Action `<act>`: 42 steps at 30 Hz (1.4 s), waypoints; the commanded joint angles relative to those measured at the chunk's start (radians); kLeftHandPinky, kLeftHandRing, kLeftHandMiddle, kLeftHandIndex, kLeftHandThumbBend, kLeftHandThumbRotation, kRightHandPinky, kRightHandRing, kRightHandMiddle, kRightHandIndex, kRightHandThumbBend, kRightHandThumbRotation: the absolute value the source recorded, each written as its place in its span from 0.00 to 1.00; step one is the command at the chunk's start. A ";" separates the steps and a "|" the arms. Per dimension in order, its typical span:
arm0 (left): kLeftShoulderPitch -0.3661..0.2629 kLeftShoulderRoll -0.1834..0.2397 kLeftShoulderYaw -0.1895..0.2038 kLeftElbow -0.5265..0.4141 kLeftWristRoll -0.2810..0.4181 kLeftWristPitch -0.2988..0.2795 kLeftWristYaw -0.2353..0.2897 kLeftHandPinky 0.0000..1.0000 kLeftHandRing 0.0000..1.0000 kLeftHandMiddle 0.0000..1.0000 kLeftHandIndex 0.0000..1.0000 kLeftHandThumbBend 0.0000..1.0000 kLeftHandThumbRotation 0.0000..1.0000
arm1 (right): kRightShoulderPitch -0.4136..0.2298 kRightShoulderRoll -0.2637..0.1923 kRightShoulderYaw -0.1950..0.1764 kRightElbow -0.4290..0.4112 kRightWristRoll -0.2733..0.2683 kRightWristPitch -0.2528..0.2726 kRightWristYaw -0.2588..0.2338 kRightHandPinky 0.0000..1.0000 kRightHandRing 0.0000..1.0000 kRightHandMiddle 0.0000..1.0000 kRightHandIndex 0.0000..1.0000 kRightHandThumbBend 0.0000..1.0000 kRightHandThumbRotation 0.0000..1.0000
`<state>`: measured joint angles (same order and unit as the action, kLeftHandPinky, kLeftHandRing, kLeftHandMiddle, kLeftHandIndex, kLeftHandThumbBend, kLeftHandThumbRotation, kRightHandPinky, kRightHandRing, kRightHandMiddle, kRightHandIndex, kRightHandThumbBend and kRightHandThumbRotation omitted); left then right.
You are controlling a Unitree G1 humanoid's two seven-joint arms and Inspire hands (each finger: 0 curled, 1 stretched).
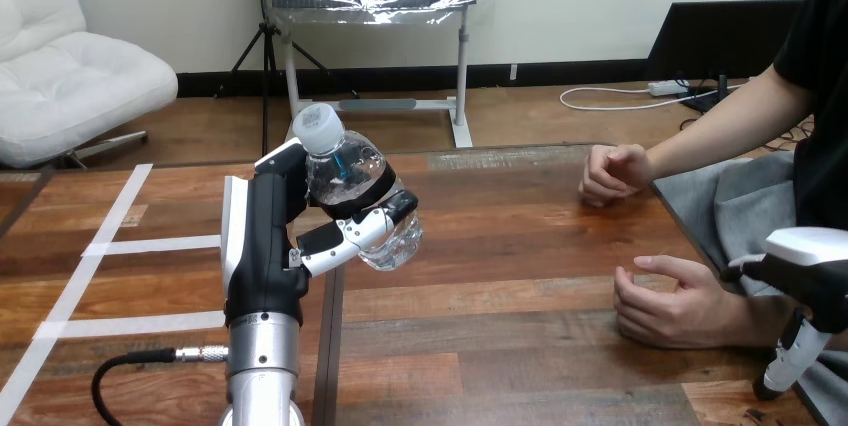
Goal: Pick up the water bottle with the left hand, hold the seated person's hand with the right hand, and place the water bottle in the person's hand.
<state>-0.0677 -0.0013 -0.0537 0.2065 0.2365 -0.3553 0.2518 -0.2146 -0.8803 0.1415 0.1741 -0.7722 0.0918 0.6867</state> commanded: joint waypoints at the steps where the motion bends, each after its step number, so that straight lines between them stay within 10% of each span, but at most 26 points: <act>1: -0.050 0.007 0.014 -0.016 -0.010 -0.036 0.001 0.41 0.42 0.43 0.51 0.60 0.00 | -0.106 -0.038 0.025 0.031 -0.023 -0.003 0.007 0.96 0.99 0.97 0.93 0.75 0.13; 42: -0.042 0.010 0.027 -0.024 0.014 -0.028 0.006 0.42 0.42 0.43 0.50 0.60 0.00 | -0.258 0.010 0.176 0.301 -0.089 -0.064 -0.072 0.83 0.89 0.90 0.87 0.69 0.04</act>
<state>-0.0666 0.0022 -0.0253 0.2071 0.2438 -0.3523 0.2526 -0.3826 -0.8768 0.2965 0.4294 -0.8428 0.0466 0.6568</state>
